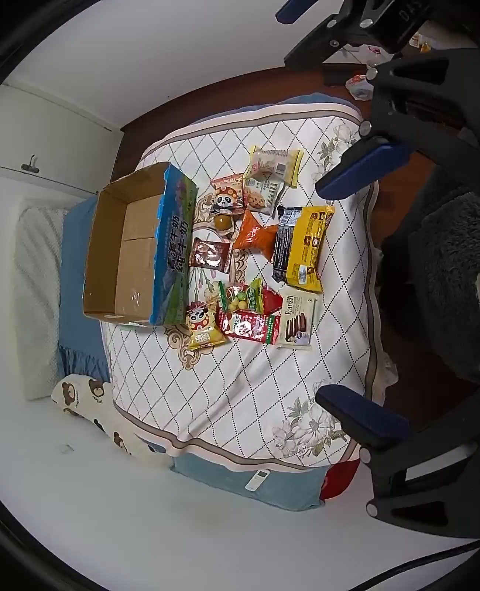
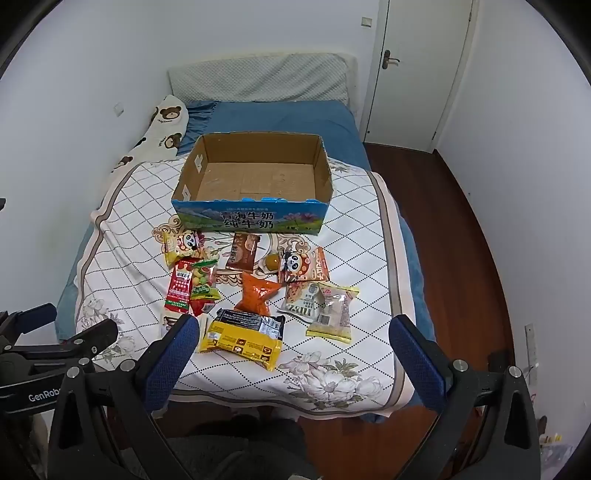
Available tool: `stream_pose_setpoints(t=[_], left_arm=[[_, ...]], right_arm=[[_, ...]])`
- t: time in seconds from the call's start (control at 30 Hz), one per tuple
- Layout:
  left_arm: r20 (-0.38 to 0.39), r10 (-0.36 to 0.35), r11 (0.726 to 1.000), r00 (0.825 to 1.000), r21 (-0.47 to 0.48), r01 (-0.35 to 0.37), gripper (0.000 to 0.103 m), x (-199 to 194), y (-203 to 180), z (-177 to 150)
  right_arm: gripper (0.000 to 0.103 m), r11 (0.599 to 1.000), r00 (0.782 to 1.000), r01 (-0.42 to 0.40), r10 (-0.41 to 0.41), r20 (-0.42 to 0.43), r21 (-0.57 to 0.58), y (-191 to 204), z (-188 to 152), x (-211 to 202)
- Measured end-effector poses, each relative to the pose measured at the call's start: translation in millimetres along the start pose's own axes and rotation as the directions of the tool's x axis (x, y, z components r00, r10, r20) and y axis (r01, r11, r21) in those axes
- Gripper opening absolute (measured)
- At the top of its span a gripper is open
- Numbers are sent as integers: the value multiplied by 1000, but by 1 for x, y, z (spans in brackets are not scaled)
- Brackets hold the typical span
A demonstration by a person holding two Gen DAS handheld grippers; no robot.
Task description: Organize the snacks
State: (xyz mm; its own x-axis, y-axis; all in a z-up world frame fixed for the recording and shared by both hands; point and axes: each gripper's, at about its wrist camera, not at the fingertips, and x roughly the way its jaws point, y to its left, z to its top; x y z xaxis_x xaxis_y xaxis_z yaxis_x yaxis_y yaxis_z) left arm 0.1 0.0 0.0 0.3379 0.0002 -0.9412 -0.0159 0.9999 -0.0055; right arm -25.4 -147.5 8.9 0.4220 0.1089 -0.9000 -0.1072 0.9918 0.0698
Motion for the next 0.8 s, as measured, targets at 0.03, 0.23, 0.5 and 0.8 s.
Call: stream_pose_setpoints(t=[0.03,0.23,0.5,0.8], left_arm=[[2,0,1000,1000,1,0,102,0,0,0],[6,-1,1000,1000,1,1,102,0,0,0],[5,1,1000,1000,4,-1,102,0,-1,-1],[10,2,1000,1000,3,-2,102,-8,1,0]], right_arm=[[103,1000,1000,-1,1,-1,0,0,0,0],[103,1000,1000,-8,8,-9,2,2,-1,-1],[103,1000,1000,-14,14,-12,7,-1,-9,-6],[103,1000,1000,-15,15,-24,10,5,-9,-1]])
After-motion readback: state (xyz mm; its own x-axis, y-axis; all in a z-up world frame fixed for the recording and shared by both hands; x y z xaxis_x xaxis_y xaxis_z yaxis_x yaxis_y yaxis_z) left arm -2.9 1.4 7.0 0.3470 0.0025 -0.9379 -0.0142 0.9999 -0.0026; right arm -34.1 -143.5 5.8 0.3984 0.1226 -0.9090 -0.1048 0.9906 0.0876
